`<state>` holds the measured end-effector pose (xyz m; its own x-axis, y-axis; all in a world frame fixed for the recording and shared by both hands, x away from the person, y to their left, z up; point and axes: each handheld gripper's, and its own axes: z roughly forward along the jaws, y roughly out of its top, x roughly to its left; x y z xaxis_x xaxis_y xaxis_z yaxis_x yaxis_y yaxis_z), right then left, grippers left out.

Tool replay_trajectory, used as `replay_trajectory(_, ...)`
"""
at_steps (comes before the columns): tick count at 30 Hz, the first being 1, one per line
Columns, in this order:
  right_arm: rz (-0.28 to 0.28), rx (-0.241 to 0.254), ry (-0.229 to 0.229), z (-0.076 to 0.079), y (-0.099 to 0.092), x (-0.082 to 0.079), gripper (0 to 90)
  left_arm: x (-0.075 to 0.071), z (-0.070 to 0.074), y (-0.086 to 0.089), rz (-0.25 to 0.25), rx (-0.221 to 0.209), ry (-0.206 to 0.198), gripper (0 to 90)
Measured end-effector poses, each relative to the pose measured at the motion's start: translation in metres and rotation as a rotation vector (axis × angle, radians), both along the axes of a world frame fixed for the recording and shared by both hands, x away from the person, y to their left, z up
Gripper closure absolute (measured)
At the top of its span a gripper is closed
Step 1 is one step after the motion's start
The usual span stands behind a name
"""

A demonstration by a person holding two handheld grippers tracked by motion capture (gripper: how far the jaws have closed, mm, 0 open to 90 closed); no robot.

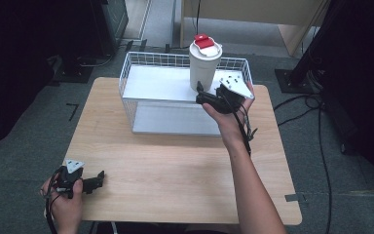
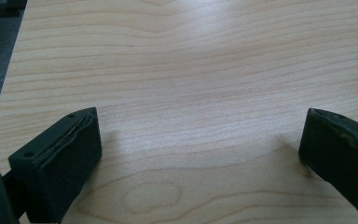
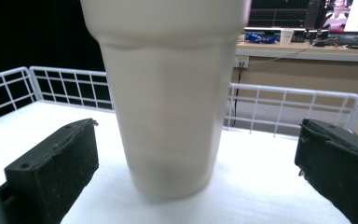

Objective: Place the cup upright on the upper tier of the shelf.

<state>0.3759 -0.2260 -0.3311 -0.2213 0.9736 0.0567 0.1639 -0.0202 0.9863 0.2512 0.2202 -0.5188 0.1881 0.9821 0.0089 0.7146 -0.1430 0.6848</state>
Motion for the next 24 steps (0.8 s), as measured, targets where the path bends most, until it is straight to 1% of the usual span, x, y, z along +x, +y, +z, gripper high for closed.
replay_trajectory(4,0.000,-0.010,0.007,-0.005,-0.007,-0.012,0.0,0.000,0.000,0.000,0.000,0.000,0.001,0.0)
replay_trajectory(11,-0.005,-0.013,-0.007,-0.012,-0.023,-0.036,0.0,0.000,0.000,0.000,-0.001,0.002,0.002,0.0)
replay_trajectory(15,-0.017,-0.023,0.002,-0.017,-0.032,-0.049,0.0,0.000,0.000,0.000,0.001,0.001,0.000,0.0)
replay_trajectory(17,-0.023,-0.028,-0.003,-0.020,-0.037,-0.055,0.0,0.000,0.000,0.000,0.001,0.000,0.000,0.0)
replay_trajectory(21,-0.040,-0.014,0.000,-0.025,-0.049,-0.066,0.0,0.000,0.000,0.000,0.001,0.000,0.000,0.0)
replay_trajectory(24,-0.055,-0.016,-0.002,-0.028,-0.059,-0.073,0.0,0.000,0.000,0.000,0.000,0.001,0.002,0.0)
